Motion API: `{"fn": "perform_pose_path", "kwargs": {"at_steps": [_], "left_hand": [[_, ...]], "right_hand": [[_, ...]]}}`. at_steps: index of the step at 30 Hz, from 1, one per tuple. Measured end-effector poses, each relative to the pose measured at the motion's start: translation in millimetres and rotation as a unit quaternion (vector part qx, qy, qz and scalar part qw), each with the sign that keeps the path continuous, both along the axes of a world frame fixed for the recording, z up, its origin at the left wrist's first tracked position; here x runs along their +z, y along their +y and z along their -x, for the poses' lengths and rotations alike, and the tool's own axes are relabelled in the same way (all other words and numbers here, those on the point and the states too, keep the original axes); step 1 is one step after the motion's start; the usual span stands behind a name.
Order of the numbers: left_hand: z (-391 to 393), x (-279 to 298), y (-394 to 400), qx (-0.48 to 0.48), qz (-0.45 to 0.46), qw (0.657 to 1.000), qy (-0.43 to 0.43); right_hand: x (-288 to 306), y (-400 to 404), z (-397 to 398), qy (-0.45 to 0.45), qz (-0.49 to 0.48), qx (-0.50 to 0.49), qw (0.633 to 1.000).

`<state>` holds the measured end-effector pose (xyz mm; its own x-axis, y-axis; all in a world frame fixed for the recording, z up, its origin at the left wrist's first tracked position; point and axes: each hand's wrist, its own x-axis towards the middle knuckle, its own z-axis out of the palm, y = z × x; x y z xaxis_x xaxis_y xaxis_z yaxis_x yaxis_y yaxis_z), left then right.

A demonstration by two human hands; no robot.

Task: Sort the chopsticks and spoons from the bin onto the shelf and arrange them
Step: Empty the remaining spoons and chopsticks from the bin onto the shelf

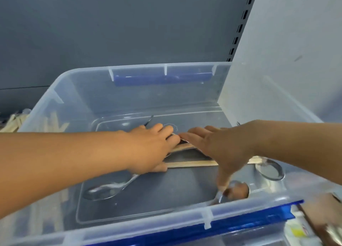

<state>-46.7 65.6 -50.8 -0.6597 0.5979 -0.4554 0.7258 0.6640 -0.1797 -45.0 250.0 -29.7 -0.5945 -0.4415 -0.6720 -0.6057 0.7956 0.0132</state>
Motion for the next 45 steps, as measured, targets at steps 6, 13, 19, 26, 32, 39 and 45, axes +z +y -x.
{"fn": "perform_pose_path", "kwargs": {"at_steps": [6,13,19,26,32,39,45], "left_hand": [[22,2,-10,0.054,0.0,0.996,0.078],[20,25,-10,0.182,0.002,0.983,0.016],[8,18,-24,0.184,0.093,0.977,-0.053],[17,7,-17,0.216,-0.135,0.966,-0.051],[33,9,-18,0.258,-0.153,0.952,0.052],[39,-1,-32,0.295,-0.034,0.955,0.025],[33,-5,-28,0.301,-0.089,0.947,0.069]], "right_hand": [[-15,5,34,0.095,0.061,-0.036,0.993],[-1,14,47,0.117,0.098,-0.139,0.978],[3,12,38,0.102,0.089,-0.109,0.985],[-4,0,30,0.1,0.097,-0.036,0.99],[14,16,49,0.225,0.068,-0.132,0.963],[7,28,39,0.108,-0.008,-0.209,0.972],[-7,15,38,0.095,0.017,-0.196,0.976]]}}
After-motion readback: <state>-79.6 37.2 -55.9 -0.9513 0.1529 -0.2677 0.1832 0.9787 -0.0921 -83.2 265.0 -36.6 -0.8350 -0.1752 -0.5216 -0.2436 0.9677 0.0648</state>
